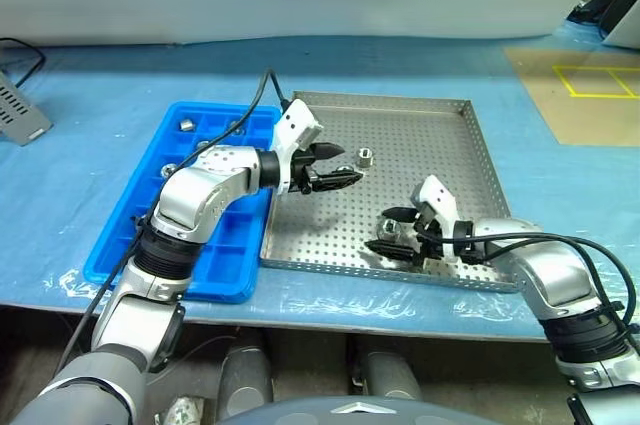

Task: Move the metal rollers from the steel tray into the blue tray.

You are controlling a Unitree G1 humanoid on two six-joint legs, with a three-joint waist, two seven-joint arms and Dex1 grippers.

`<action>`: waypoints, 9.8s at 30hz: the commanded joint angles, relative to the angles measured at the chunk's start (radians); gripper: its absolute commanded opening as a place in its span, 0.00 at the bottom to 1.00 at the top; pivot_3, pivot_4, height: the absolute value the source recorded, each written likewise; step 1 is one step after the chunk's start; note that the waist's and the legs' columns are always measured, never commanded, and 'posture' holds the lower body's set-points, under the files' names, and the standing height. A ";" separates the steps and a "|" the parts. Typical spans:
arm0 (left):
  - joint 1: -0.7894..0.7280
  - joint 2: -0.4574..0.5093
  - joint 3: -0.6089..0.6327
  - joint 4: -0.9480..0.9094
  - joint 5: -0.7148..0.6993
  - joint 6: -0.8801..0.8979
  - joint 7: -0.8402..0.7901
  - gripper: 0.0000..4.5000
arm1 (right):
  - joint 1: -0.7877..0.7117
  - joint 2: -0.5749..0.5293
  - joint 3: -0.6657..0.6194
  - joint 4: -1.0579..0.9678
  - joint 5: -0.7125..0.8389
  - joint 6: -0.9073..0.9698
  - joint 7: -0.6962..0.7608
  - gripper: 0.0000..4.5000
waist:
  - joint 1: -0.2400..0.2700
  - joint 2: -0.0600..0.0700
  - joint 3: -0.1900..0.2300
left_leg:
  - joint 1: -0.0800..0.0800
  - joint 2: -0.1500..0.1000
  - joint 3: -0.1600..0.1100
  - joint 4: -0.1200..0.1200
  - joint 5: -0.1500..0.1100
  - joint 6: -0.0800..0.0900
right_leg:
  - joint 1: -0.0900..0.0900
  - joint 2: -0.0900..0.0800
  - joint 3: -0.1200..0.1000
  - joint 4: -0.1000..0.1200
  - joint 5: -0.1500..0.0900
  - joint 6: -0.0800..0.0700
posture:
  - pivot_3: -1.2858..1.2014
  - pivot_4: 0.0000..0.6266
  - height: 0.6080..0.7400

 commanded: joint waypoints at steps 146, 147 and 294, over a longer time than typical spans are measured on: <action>0.019 0.037 0.047 -0.083 -0.040 -0.003 0.021 0.76 | -0.460 0.106 -0.449 -0.036 0.272 0.272 -0.418 0.99 | 0.016 0.001 0.000 | 0.001 0.000 0.000 0.000 0.003 -0.006 | -0.004 0.002 0.002 0.007 0.001 0.001 | 0.42 0.24 1.00; 0.019 0.035 0.046 -0.081 -0.040 -0.003 0.020 0.76 | -0.338 0.160 -0.427 0.005 0.209 0.119 -0.401 0.99 | 0.025 0.000 -0.001 | 0.000 0.000 0.000 -0.001 0.004 -0.007 | -0.004 0.003 0.000 0.007 0.000 0.001 | 0.42 0.24 1.00; 0.856 0.307 0.584 -0.516 -0.155 -0.169 0.172 0.76 | -0.598 0.754 0.338 0.750 -0.413 -0.455 -0.042 0.37 | 0.160 -0.008 -0.006 | -0.002 0.001 -0.016 -0.024 0.011 -0.019 | -0.012 0.002 -0.008 0.003 -0.004 -0.003 | 0.65 0.24 1.00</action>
